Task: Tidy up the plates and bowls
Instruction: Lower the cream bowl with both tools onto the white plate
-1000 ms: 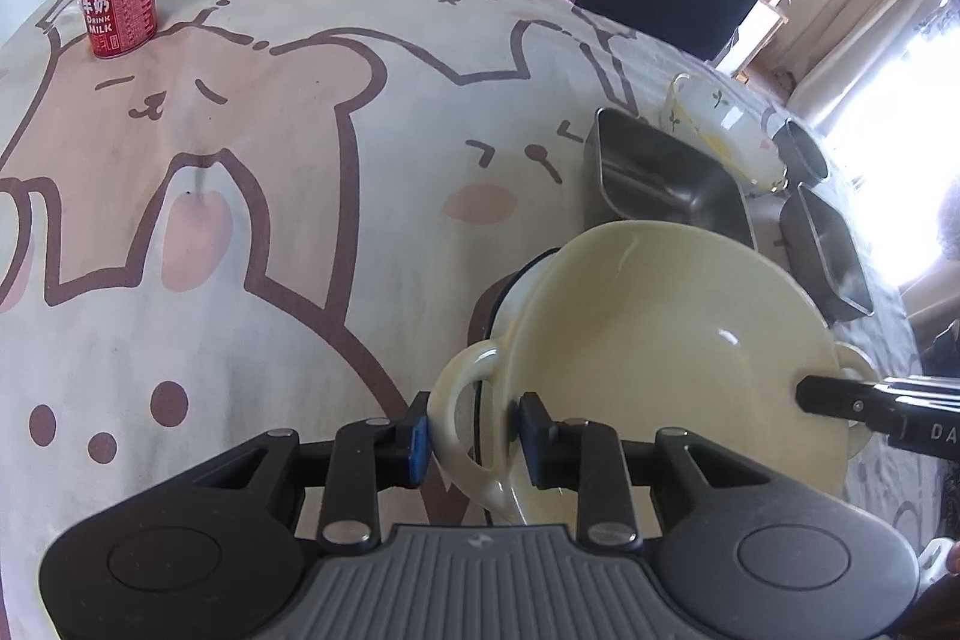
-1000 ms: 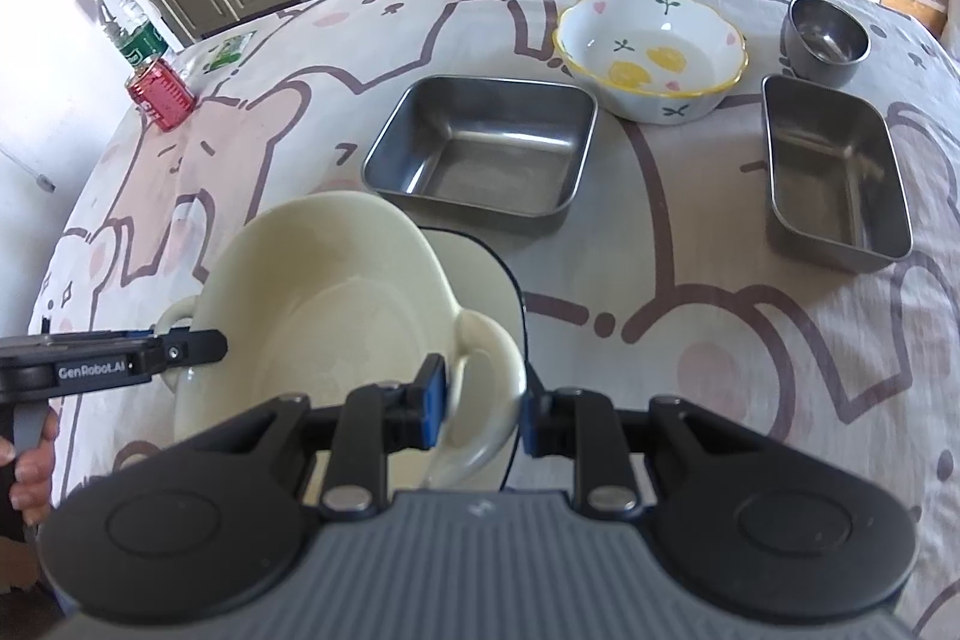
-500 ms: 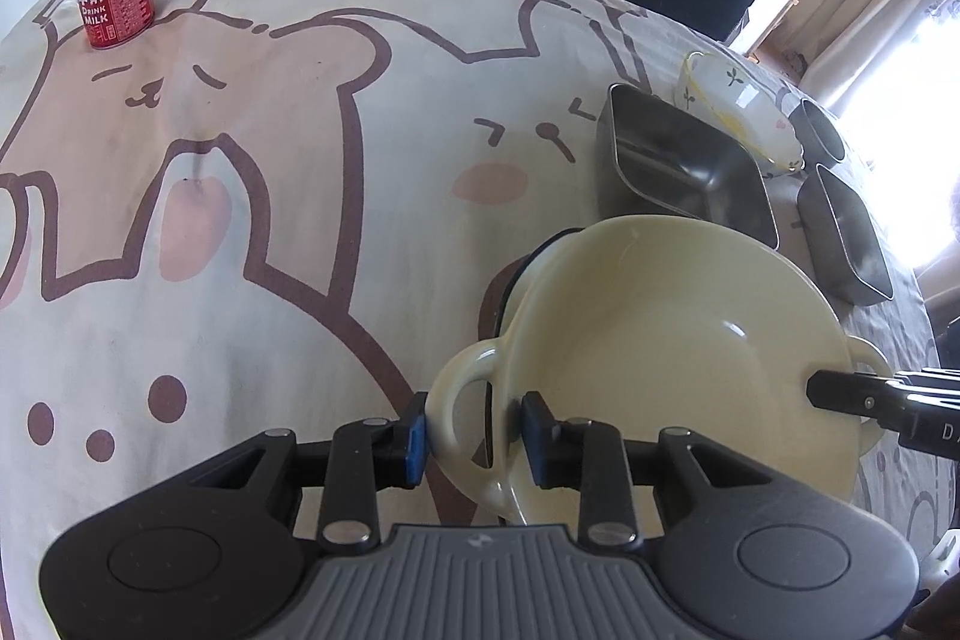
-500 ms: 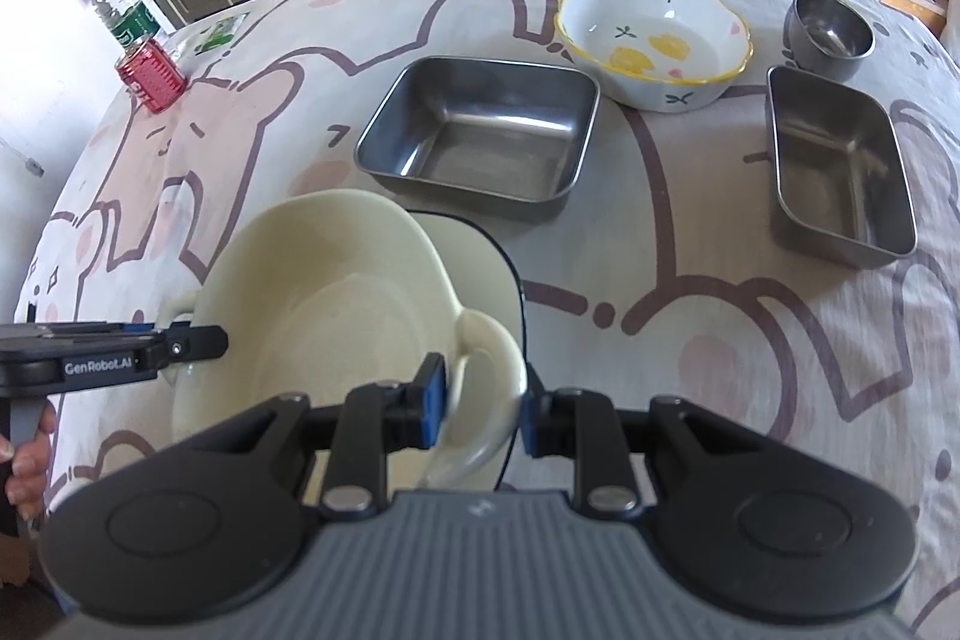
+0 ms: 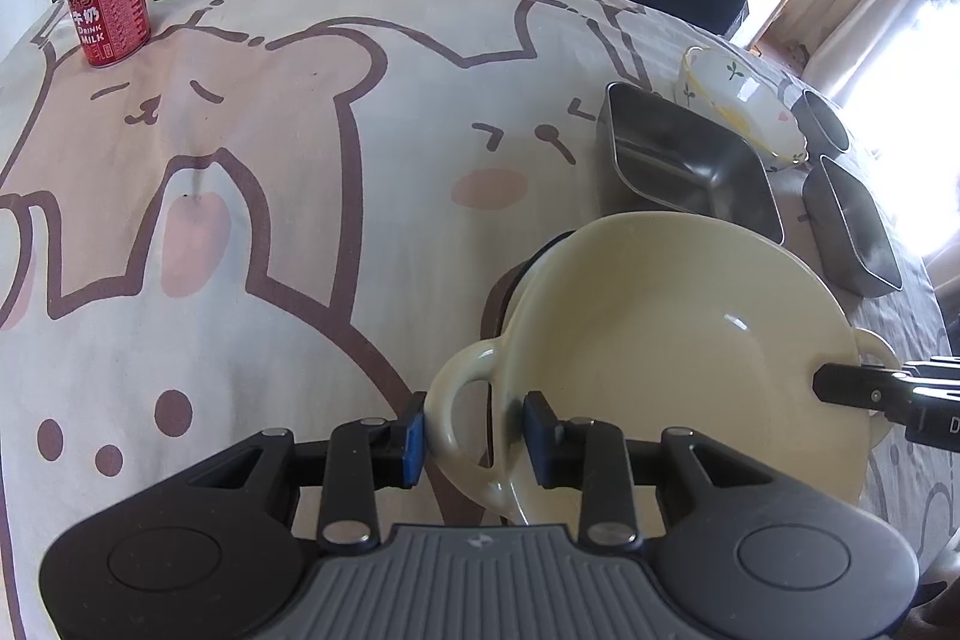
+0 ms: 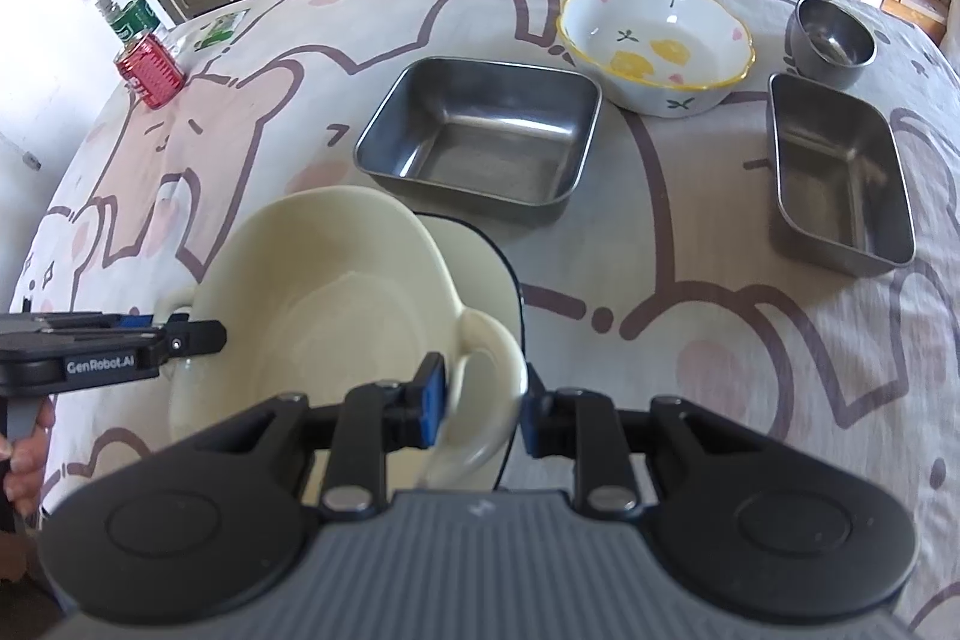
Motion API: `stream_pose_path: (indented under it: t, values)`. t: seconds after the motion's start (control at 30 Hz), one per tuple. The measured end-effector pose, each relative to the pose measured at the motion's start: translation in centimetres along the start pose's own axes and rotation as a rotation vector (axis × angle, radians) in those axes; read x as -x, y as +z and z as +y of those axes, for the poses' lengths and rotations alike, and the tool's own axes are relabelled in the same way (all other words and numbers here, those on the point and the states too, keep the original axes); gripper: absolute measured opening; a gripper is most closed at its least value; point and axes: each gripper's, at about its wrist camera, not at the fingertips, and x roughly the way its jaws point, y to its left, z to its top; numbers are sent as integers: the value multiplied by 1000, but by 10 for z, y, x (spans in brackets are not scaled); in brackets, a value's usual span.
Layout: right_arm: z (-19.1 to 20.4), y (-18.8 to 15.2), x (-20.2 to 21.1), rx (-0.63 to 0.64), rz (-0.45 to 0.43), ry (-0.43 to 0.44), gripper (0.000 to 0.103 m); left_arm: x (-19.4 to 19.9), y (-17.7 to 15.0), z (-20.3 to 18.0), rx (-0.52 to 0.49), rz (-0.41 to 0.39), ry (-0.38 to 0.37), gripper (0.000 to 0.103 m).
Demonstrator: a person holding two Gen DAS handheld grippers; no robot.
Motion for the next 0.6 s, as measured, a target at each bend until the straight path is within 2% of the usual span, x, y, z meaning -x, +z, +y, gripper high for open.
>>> stream_pose_path:
  t: [0.6]
  values:
    - [-3, 6, -12, 57, 50, -1, 34, 1, 0, -11, -95, -1, 21, 34]
